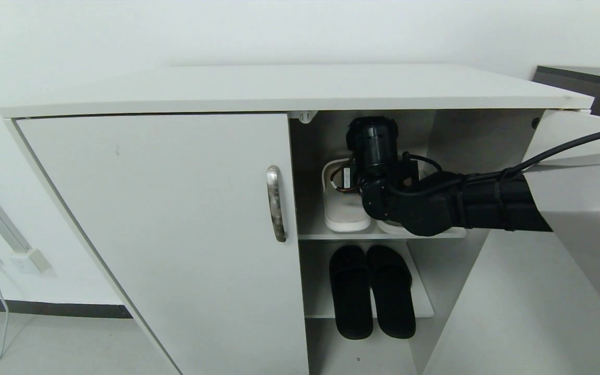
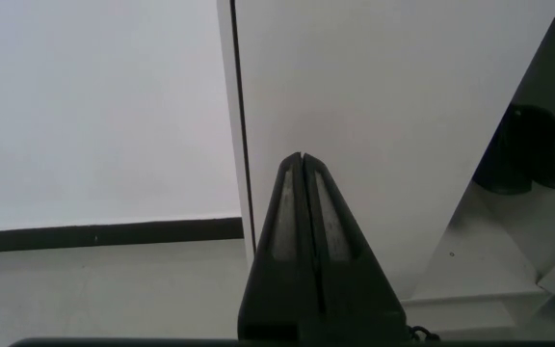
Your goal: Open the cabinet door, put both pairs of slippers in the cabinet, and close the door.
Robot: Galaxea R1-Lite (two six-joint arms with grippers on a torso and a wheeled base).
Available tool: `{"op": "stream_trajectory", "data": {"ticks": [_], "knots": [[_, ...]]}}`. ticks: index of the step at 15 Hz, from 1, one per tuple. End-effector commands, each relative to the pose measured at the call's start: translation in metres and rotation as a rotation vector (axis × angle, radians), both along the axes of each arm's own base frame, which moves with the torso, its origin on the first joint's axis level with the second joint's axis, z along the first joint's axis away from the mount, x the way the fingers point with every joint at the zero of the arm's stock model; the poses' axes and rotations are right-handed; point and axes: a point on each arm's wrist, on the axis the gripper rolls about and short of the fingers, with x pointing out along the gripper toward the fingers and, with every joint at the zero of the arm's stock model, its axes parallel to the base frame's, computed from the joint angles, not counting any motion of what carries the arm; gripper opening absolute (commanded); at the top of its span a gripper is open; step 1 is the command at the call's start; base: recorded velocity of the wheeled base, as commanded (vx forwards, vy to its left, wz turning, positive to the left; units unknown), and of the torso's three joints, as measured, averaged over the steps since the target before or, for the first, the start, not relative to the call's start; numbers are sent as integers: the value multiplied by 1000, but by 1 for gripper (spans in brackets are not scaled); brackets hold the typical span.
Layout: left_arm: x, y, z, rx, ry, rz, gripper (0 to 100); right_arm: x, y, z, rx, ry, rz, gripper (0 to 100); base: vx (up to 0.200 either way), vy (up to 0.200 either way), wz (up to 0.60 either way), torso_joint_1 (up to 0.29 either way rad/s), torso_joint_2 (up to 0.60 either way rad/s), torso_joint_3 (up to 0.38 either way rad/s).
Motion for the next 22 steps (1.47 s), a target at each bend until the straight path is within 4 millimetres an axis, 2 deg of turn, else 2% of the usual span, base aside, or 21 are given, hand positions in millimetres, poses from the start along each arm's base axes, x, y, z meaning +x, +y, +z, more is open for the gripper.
{"op": "stream_trajectory", "data": {"ticks": [1, 8, 9, 12, 14, 18, 21, 22], "knots": [[0, 0, 0, 0, 0, 1, 0, 0, 1, -2, -3, 4, 2, 0, 0, 0, 0, 0, 0, 0], [0, 0, 0, 0, 0, -1, 0, 2, 2, -11, 4, 22, 0, 0, 0, 0, 0, 0, 0, 0], [0, 0, 0, 0, 0, -1, 0, 2, 2, -12, 4, 24, -1, 100, 0, 0, 0, 0, 0, 0], [0, 0, 0, 0, 0, 1, 0, 0, 0, -14, -5, 35, -3, 100, 0, 0, 0, 0, 0, 0], [0, 0, 0, 0, 0, -1, 0, -13, -3, -6, 2, 33, 7, 100, 0, 0, 0, 0, 0, 0], [0, 0, 0, 0, 0, -1, 0, -66, -18, 18, 25, 17, 58, 100, 0, 0, 0, 0, 0, 0], [0, 0, 0, 0, 0, -1, 0, -115, -23, 23, 38, 4, 141, 100, 0, 0, 0, 0, 0, 0], [0, 0, 0, 0, 0, -1, 0, -124, -25, 22, 39, 6, 156, 100, 0, 0, 0, 0, 0, 0]]}}
